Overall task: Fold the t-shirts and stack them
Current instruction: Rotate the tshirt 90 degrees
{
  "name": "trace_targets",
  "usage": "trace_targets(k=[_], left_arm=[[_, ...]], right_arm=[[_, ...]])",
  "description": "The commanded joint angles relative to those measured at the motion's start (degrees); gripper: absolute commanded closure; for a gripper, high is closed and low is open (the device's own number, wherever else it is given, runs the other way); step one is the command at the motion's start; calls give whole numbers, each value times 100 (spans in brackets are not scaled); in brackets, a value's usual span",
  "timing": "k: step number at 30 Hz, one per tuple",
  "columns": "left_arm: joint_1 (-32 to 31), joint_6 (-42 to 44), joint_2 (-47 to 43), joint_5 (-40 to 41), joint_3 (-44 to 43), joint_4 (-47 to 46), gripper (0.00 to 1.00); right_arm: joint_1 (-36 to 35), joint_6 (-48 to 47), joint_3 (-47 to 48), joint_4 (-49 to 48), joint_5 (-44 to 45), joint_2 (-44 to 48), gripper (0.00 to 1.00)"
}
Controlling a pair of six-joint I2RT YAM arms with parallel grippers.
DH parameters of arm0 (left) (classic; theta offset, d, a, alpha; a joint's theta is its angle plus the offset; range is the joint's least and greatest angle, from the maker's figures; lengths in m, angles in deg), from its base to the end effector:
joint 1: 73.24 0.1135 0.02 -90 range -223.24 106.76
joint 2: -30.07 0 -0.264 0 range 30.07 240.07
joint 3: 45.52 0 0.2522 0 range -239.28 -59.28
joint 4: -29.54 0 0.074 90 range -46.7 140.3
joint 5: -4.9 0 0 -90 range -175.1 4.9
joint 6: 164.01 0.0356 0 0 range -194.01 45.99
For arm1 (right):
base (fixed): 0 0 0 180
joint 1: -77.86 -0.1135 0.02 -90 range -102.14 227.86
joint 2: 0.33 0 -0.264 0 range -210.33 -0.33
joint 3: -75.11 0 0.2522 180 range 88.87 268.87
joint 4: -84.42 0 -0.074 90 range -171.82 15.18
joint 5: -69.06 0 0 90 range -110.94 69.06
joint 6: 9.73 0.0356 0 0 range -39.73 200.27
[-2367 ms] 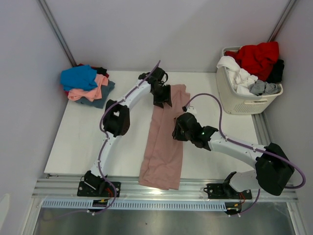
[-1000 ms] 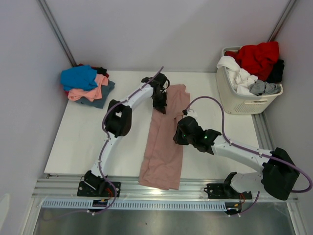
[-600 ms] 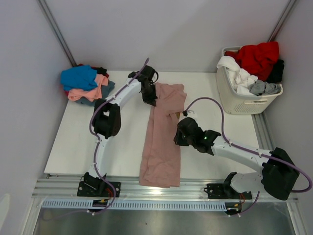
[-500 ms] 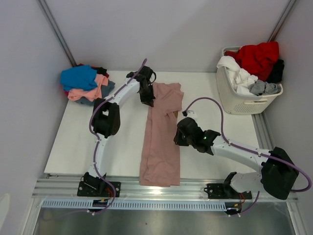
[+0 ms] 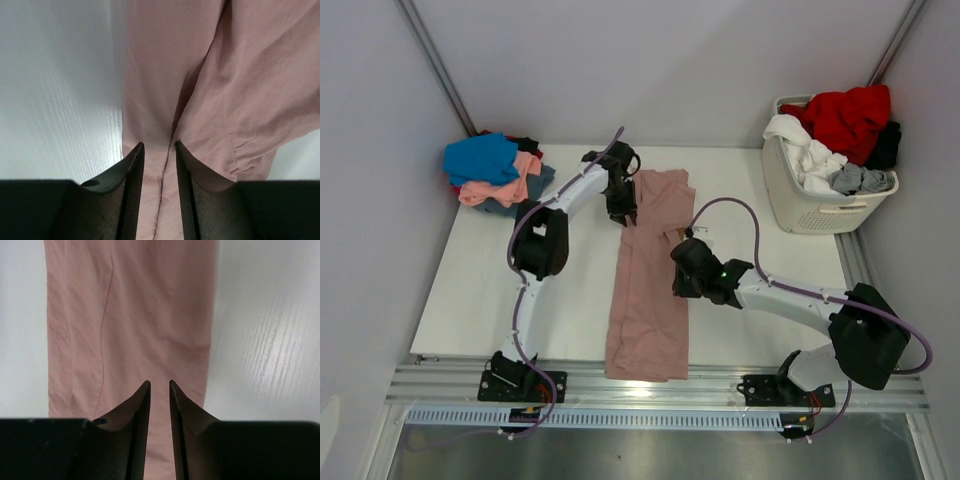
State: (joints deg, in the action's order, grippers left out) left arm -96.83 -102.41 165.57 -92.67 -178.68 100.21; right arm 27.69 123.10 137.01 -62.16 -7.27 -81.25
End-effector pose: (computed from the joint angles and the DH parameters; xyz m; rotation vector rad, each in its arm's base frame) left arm 0.4492 -0.2013 0.1837 -0.0934 2.9093 -0.3636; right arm 0.1877 0.2119 0.2059 -0.0582 2.4945 0.4092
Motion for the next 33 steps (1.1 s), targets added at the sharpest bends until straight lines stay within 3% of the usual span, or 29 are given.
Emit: trace_targets(k=[1, 5, 10, 15, 17, 19, 21, 26, 33], left_arm=[[4, 107, -610, 29, 372, -389, 64], [4, 186, -1201, -858, 1119, -1750, 62], [-5, 116, -1043, -2115, 1243, -2077, 61], [-22, -25, -1421, -2714, 2069, -3245, 59], [-22, -25, -1264, -2522, 1634, -2986, 57], [-14, 27, -641, -2232, 827, -1936, 58], [-14, 37, -193, -2152, 289, -1474, 59], [-14, -69, -6, -1941, 224, -1340, 59], [-5, 54, 424, -1405, -681, -515, 58]], right_arm=[[-37, -82, 310, 47, 144, -143, 75], [-36, -169, 301, -85, 66, -266, 74], [-36, -222, 240, -331, -303, -572, 75], [-36, -222, 161, -498, -550, -828, 79], [-45, -231, 169, -533, -629, -898, 81], [-36, -231, 178, -577, -716, -934, 83], [-36, -231, 196, -569, -787, -978, 86], [-36, -214, 196, -376, -761, -969, 93], [-45, -135, 248, 116, -453, -934, 98]])
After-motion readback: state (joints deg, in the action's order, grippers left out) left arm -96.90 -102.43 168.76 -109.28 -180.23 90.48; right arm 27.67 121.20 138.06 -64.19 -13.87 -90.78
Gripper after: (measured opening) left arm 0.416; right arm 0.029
